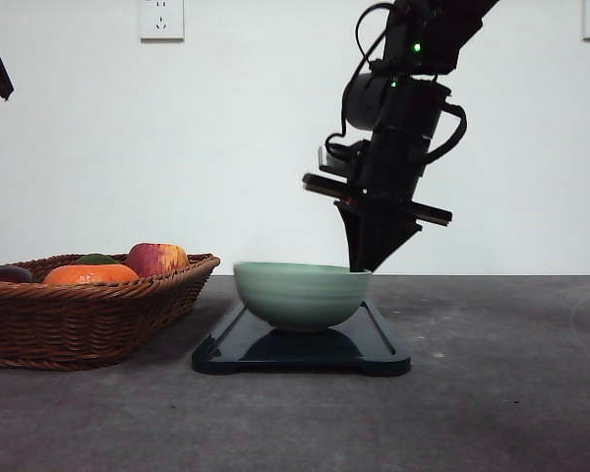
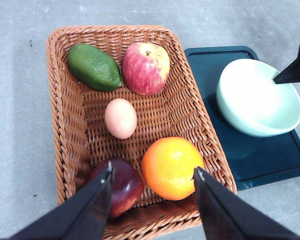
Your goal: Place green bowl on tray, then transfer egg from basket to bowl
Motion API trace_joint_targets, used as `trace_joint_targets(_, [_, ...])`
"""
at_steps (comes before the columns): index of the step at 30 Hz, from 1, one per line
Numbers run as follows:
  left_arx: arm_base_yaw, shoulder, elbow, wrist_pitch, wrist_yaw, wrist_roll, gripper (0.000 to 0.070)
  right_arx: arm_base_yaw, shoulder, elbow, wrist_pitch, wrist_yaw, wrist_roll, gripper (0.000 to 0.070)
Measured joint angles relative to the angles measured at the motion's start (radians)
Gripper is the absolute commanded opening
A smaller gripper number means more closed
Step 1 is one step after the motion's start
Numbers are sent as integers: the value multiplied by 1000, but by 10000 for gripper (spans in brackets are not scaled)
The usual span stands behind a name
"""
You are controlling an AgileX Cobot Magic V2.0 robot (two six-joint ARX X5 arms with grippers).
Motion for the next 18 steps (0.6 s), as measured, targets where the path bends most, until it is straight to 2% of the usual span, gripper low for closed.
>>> trace_joint_targets(6, [0,0,0,-1,0,0,315,-1,3,2,-1,0,0,36])
trace_joint_targets(9, [0,0,0,-2,0,0,315,0,3,3,-22,-1,0,187])
trace_joint_targets(11, [0,0,0,-1,0,0,315,0,2,3,-30,-1,1,262])
trace_joint_targets(18, [0,0,0,-2,0,0,315,0,-52,3,-38,0,0,273])
